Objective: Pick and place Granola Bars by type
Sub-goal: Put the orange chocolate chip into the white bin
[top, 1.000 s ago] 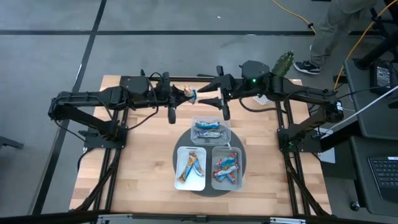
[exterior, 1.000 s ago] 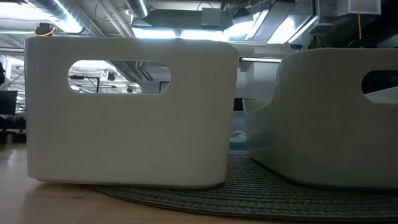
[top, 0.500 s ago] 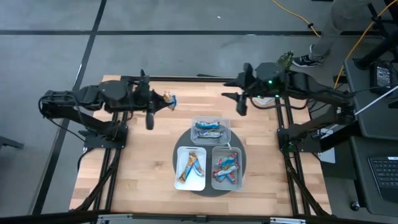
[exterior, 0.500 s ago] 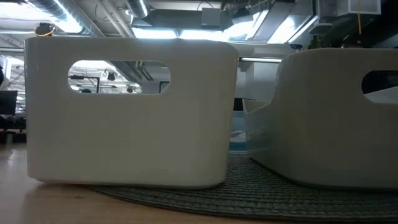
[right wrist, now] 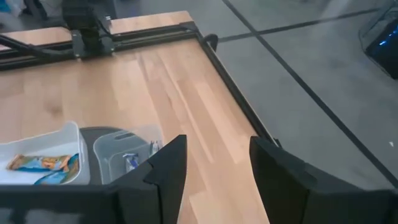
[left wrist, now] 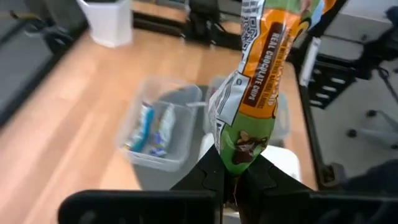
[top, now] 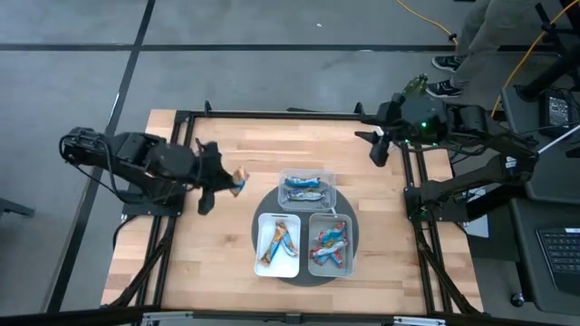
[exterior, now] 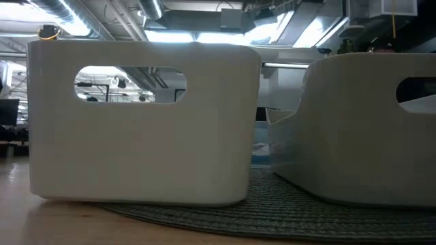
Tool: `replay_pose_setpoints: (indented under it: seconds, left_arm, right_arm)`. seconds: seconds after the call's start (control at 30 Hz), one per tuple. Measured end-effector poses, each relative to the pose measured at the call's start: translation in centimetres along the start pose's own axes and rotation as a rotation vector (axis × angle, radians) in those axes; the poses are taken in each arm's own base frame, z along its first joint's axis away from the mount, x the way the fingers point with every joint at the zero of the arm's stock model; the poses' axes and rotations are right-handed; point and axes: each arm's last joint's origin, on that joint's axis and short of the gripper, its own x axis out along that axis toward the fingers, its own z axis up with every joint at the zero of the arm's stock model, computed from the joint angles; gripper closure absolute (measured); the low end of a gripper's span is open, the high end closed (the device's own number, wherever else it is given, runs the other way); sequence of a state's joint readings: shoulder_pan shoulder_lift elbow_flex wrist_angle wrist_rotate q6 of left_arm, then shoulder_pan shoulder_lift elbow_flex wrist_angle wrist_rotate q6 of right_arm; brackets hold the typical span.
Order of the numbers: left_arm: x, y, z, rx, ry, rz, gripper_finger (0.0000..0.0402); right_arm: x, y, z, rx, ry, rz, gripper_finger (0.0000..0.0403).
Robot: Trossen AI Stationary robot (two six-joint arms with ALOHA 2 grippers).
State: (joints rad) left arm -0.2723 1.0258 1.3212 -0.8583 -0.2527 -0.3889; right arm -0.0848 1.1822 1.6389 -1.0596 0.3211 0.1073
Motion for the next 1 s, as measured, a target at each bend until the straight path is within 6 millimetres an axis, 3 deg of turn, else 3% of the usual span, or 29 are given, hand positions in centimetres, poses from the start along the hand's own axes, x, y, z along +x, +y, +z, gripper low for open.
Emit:
replay_pose_setpoints:
  seconds: [0.27, 0.63, 1.0]
  left_arm:
    - [4.1, -2.8, -1.1, -0.052, 0.141, -0.02, 0.0392]
    - [12.7, -5.5, -4.0, -0.107, 0.381, 0.03, 0.0391]
    - [21.1, -6.8, -6.9, -0.18, 0.474, 0.003, 0.0391]
  right_arm:
    - [-0.9, 0.4, -0.5, -0.049, 0.009, 0.031, 0.0226]
    - [-1.8, 1.0, -1.3, -0.183, 0.048, 0.075, 0.0226]
    - [-3.5, 0.4, -1.7, -0.26, 0.005, 0.107, 0.0226]
